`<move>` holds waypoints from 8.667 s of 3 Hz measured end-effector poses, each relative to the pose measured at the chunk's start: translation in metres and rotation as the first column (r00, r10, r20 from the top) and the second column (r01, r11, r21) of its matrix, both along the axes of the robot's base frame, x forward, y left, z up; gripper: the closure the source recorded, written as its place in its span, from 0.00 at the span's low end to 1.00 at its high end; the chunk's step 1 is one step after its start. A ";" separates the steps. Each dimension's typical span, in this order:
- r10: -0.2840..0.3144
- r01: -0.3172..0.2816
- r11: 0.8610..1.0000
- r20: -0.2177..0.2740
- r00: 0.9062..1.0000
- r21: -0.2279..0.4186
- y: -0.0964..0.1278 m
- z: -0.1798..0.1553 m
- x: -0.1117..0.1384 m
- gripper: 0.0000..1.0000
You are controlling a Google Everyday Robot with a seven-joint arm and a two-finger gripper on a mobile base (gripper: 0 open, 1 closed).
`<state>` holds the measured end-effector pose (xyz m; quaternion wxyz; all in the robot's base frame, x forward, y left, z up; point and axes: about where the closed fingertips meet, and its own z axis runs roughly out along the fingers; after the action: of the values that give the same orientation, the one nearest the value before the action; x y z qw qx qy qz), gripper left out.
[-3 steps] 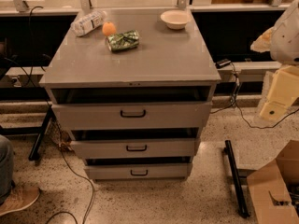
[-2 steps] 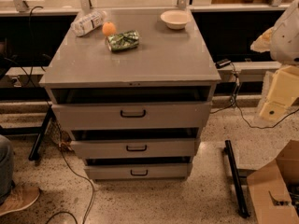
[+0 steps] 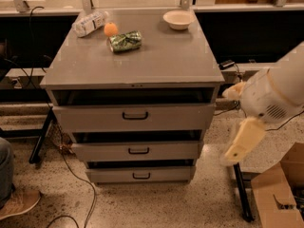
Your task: Open bottom drawer
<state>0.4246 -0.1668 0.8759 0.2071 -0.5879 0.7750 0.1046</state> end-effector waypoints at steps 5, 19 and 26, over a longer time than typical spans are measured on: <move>0.060 -0.045 0.994 -0.140 0.988 0.104 0.052 -0.227 -0.017 0.00; 0.291 -0.296 0.954 0.103 0.951 0.048 0.075 -0.592 0.125 0.00; 0.228 -0.233 0.972 0.213 0.950 -0.001 0.062 -0.677 0.174 0.00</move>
Offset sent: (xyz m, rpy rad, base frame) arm -0.0140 0.0492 -0.0577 0.1683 0.0858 0.0185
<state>0.5990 -0.1050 0.1987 0.2820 -0.6795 0.6733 0.0743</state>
